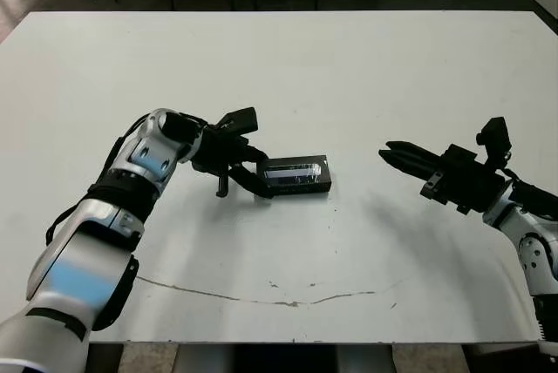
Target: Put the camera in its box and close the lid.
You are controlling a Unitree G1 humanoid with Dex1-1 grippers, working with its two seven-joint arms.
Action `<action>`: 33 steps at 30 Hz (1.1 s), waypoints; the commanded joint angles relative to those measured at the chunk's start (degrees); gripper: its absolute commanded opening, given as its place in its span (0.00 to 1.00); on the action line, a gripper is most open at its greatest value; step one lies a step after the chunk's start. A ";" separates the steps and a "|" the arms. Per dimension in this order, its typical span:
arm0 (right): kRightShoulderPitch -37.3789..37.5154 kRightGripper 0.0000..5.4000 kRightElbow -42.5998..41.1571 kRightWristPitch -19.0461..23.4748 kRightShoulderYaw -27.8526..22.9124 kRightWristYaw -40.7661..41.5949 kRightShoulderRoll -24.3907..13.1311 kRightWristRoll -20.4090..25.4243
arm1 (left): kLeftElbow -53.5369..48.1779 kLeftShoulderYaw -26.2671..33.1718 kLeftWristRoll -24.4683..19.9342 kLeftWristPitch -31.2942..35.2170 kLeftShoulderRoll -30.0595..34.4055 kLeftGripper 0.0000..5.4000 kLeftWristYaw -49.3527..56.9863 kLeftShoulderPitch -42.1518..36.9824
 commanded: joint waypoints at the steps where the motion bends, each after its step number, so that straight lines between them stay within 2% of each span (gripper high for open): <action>1: 0.98 0.00 -0.14 1.32 -0.18 -0.57 0.33 0.27 | -2.04 2.00 -0.39 -2.23 3.54 0.23 2.31 2.69; 6: 1.10 0.00 0.12 0.18 -0.17 0.13 0.18 0.28 | -8.23 5.12 -4.53 -2.82 7.13 0.23 0.82 7.37; 9: 1.48 0.00 -1.10 1.73 -0.19 -0.97 -0.10 0.37 | -14.72 7.92 -8.15 -0.75 10.14 0.25 0.11 11.49; 13: 1.58 0.00 -1.80 2.27 -0.21 -1.37 0.03 0.61 | -23.04 11.31 -12.64 6.18 14.58 0.41 0.11 16.12; 18: 1.27 0.00 -1.36 1.62 0.04 -1.37 0.06 0.20 | -28.32 14.18 -16.07 10.07 18.73 0.63 0.32 19.02; 22: 0.96 0.00 -1.05 1.85 0.14 -1.04 0.13 0.46 | -30.60 15.52 -18.43 12.67 19.33 0.81 1.61 20.12; 24: 0.98 0.00 -1.30 1.73 0.22 -1.28 0.07 0.17 | -32.92 17.32 -20.27 14.99 18.13 0.89 4.96 21.38; 27: 0.80 0.00 -0.89 1.66 0.08 -0.77 0.05 0.51 | -38.93 21.57 -22.88 17.66 13.25 1.00 16.00 25.00; 30: 0.84 0.00 -0.51 1.01 -0.24 -0.44 0.28 0.75 | -44.63 23.94 -22.85 16.79 6.25 0.96 28.88 28.17; 33: 0.94 0.00 -0.59 0.81 -0.36 -0.42 0.23 0.86 | -48.86 23.76 -23.30 14.96 -0.15 0.84 37.26 29.90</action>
